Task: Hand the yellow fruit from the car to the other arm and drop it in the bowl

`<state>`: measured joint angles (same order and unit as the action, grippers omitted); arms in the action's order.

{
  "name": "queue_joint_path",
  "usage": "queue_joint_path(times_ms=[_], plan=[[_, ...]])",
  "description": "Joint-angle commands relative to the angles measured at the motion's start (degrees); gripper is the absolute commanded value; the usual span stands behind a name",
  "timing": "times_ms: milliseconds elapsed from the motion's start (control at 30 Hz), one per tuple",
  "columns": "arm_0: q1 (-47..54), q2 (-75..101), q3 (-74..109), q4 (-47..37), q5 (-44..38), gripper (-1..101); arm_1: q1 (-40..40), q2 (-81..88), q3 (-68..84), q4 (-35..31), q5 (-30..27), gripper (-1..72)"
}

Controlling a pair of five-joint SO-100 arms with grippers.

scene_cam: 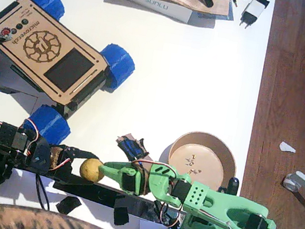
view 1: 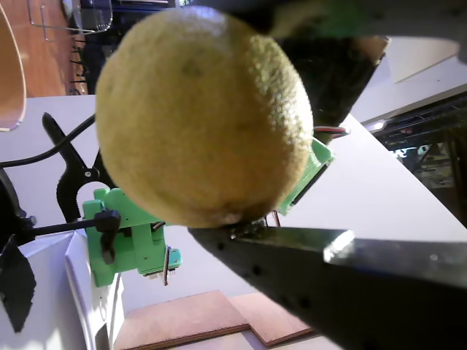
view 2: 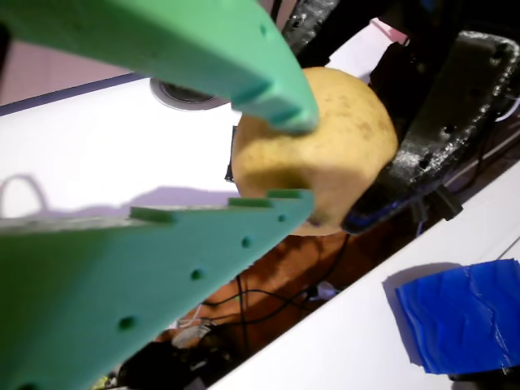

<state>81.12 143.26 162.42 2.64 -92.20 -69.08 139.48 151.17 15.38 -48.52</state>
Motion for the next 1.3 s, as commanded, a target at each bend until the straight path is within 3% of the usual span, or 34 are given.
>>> queue_joint_path(times_ms=[0, 200, 267, 367, 433, 1267], plan=[[0.0, 1.0, -1.4, -0.5, -0.2, 0, -0.6, 0.3, -1.0, 0.2, -1.0, -0.1], [0.0, 1.0, -1.4, -0.4, -0.2, 0, -0.6, 0.4, -0.8, 0.0, -1.1, 0.0], [0.0, 1.0, -1.4, -0.4, -0.2, 0, -0.5, 0.4, -0.7, -0.4, -0.3, 5.5], [0.0, 1.0, -1.4, -0.4, -0.2, 0, 0.0, 0.7, -0.4, -1.5, 6.6, 17.7], [0.0, 1.0, -1.4, -0.4, -0.2, 0, 0.2, 0.5, -0.4, -1.7, 9.0, 21.0], [-0.2, 1.0, -1.4, 0.0, -0.2, 0, 2.6, -3.2, 0.8, -0.4, 12.2, 24.5]])
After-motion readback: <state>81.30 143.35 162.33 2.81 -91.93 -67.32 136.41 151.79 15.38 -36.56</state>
